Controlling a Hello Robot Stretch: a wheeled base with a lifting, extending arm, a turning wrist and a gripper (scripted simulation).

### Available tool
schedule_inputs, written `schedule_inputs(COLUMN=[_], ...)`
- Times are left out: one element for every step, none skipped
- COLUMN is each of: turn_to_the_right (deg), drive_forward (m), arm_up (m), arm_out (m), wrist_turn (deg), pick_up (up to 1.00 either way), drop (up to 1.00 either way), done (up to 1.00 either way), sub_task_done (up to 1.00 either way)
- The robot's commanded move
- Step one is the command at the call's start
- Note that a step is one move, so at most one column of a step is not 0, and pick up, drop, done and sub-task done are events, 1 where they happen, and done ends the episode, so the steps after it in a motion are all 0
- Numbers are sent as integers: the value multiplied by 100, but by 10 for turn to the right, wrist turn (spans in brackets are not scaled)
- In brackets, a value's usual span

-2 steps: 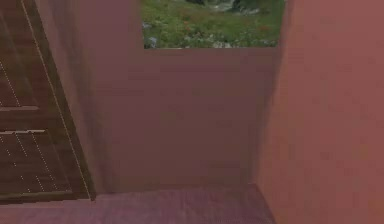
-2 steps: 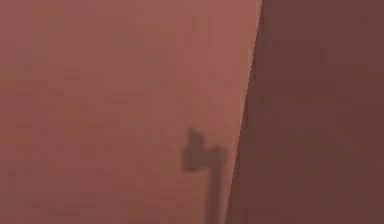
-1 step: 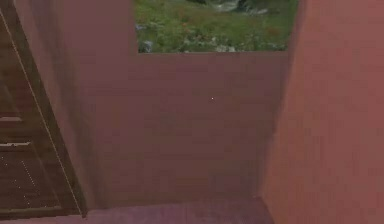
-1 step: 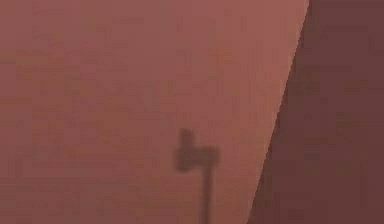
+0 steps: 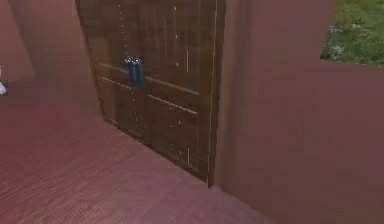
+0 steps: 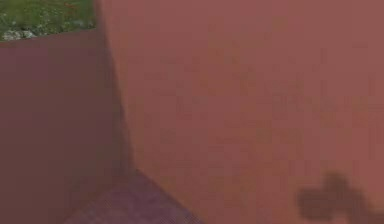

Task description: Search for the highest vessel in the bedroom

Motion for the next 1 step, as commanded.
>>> schedule_inputs(turn_to_the_right=[-360], drive_forward=[0], arm_up=[0], arm_out=[0], wrist_turn=[0], pick_up=[0], drop=[0], done=[0], sub_task_done=[0])
